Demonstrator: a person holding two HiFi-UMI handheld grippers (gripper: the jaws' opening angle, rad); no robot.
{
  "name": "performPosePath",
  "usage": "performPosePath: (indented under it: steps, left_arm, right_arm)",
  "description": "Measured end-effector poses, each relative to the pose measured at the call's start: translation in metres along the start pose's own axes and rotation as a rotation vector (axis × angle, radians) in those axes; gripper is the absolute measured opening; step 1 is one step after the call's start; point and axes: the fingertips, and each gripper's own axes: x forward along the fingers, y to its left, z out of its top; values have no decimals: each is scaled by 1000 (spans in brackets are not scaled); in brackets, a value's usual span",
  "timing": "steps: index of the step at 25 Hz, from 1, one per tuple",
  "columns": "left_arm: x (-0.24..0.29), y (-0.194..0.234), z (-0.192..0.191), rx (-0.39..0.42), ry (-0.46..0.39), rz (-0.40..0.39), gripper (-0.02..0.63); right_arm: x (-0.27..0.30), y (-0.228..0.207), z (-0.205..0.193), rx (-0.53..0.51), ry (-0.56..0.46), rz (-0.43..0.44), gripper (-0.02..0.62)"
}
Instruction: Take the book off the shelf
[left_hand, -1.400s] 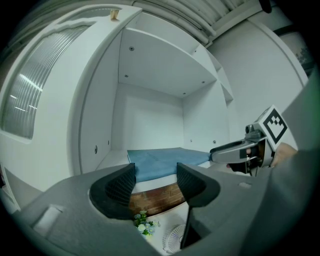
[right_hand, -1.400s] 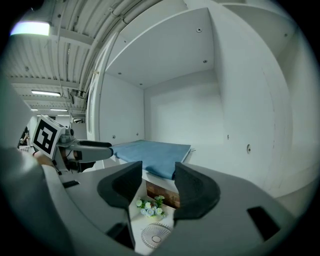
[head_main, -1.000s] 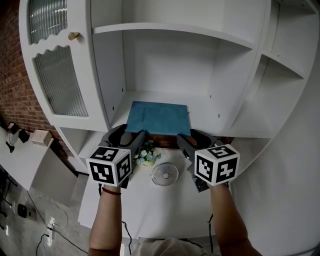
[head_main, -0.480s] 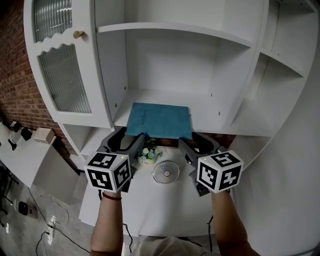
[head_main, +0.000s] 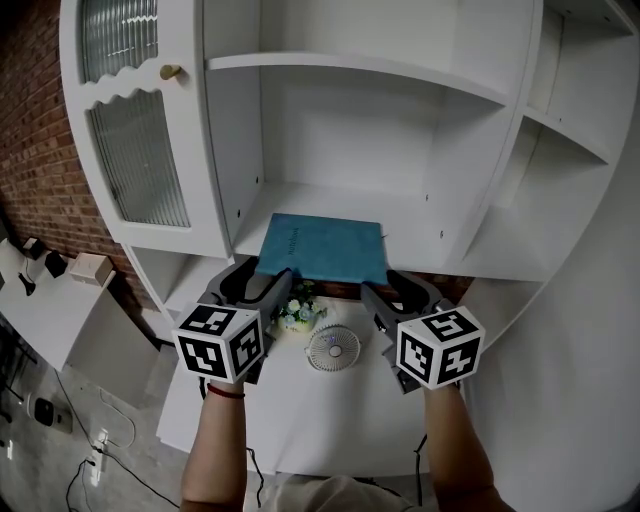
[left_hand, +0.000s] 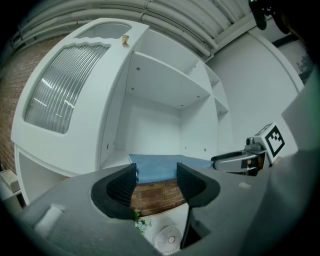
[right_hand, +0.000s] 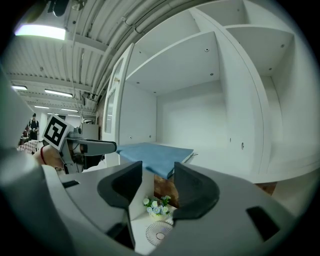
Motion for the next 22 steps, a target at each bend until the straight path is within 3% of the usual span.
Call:
performPosePath:
  steps: [6,9,17,22]
  left_arm:
    - [0,0,2,19,-30,1,253]
    - [-3,0,5,38,-46,-1,253]
    - [-17,-9,9,170,-69,-3,253]
    - [-29,-14,7,147,-92,2,253]
  right_arm:
    - [-2,-3,4,-3,-25,9,212]
    - [-5,-3,10,-62,-47,0,216]
    - [-12,22,23,-536,-33,-8,218]
    - [-8,36,21,-827,22,-16,218]
